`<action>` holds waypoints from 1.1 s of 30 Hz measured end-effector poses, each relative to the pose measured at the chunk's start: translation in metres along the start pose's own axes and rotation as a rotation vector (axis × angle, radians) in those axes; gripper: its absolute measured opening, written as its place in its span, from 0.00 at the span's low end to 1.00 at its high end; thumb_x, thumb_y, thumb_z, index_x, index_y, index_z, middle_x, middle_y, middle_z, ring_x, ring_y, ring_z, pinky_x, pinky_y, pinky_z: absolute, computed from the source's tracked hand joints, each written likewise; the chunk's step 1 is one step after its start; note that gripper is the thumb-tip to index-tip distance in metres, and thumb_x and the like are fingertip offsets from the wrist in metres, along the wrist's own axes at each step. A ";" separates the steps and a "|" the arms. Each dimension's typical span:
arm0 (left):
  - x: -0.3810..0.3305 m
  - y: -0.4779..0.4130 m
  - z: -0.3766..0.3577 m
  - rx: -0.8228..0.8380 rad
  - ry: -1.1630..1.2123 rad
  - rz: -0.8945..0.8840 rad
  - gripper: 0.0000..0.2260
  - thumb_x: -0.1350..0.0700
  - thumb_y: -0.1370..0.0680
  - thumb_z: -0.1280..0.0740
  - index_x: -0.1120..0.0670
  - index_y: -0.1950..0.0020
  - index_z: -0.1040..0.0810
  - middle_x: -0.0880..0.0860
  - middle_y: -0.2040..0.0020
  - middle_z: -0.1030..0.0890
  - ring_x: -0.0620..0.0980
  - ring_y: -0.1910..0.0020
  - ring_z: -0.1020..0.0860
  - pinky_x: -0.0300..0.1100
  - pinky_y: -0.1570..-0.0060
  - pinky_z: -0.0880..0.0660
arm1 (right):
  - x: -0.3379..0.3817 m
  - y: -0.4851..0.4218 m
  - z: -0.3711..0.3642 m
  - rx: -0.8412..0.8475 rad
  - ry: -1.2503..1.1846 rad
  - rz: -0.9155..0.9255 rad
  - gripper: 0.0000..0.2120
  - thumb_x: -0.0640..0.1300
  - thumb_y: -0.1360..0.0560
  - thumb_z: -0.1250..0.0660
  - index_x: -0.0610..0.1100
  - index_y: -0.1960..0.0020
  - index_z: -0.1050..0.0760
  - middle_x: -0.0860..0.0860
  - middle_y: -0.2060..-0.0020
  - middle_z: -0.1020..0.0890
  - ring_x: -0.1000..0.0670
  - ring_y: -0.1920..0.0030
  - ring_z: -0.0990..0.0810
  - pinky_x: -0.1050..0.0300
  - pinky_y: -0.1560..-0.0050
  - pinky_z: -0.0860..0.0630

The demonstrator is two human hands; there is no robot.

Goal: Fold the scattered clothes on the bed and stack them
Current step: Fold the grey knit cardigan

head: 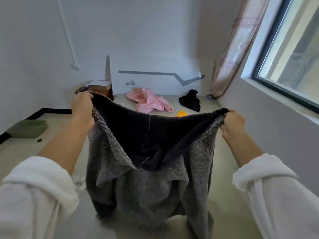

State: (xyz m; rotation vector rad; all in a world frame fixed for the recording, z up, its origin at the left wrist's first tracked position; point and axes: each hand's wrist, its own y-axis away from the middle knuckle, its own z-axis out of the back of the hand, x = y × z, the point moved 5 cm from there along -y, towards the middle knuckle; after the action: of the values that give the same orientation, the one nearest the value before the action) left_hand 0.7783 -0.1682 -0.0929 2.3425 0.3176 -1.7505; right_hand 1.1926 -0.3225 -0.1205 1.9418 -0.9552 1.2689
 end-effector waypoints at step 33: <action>0.246 0.179 0.160 0.464 -0.880 0.387 0.08 0.59 0.24 0.33 0.53 0.46 0.19 0.47 0.61 0.21 0.47 0.57 0.23 0.39 0.57 0.30 | -0.201 0.115 0.160 0.163 1.122 -0.013 0.11 0.41 0.27 0.37 0.43 0.49 0.18 0.47 0.60 0.19 0.46 0.59 0.23 0.55 0.55 0.29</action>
State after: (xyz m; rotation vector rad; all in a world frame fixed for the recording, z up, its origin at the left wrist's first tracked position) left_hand 0.7508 -0.3722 -0.3685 1.4353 -0.6834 -2.5572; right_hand 1.1186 -0.4668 -0.3501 0.9890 -0.2486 2.0800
